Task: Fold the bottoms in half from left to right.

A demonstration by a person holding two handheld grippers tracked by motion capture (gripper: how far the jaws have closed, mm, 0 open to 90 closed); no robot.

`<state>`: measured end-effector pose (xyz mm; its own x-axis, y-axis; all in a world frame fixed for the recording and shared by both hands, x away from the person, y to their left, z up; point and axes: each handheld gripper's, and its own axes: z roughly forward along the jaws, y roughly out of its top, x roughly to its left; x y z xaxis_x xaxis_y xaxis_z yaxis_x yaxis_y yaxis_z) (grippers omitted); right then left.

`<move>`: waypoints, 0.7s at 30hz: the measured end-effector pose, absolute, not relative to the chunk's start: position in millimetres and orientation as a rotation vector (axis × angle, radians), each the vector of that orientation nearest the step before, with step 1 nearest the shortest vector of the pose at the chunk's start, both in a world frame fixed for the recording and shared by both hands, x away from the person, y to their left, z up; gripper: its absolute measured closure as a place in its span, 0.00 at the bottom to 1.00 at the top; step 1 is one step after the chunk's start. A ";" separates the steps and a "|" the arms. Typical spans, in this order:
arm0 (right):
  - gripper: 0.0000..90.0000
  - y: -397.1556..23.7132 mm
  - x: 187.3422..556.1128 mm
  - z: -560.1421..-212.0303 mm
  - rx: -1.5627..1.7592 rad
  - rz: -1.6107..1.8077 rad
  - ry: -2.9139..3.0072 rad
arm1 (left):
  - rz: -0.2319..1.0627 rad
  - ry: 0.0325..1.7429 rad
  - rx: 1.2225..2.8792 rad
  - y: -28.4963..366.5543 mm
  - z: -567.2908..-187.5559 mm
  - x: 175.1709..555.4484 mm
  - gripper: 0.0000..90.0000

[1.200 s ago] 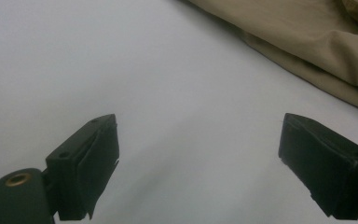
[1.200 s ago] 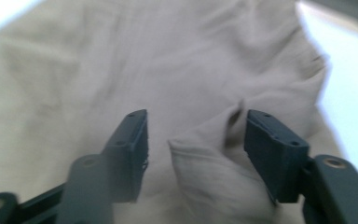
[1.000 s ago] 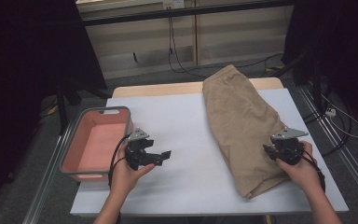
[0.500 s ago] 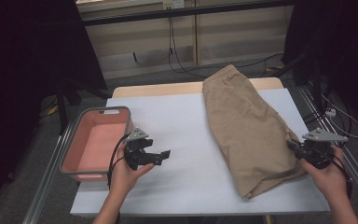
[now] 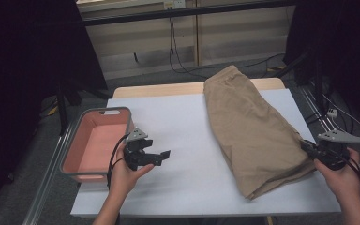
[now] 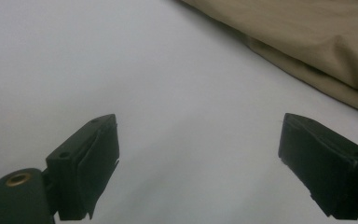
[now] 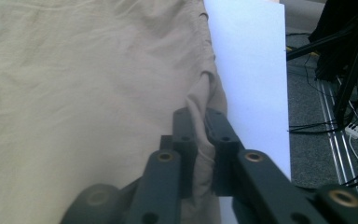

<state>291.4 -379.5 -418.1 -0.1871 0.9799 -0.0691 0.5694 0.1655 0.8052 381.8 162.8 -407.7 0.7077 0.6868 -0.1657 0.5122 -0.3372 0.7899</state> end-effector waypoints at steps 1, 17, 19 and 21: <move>0.85 -378.9 291.2 -416.5 1.452 0.861 1.836 | 0.244 0.918 2.014 162.3 -408.1 381.8 0.14; 0.28 -302.2 327.8 -409.1 1.304 0.936 1.995 | 0.233 0.920 2.028 161.6 -412.0 383.1 0.13; 0.27 -292.6 332.5 -408.8 1.290 0.950 2.005 | 0.225 0.921 2.028 160.6 -412.5 382.9 0.13; 0.25 -283.7 337.4 -408.3 1.286 0.970 2.014 | 0.224 0.919 2.030 160.1 -412.8 382.8 0.13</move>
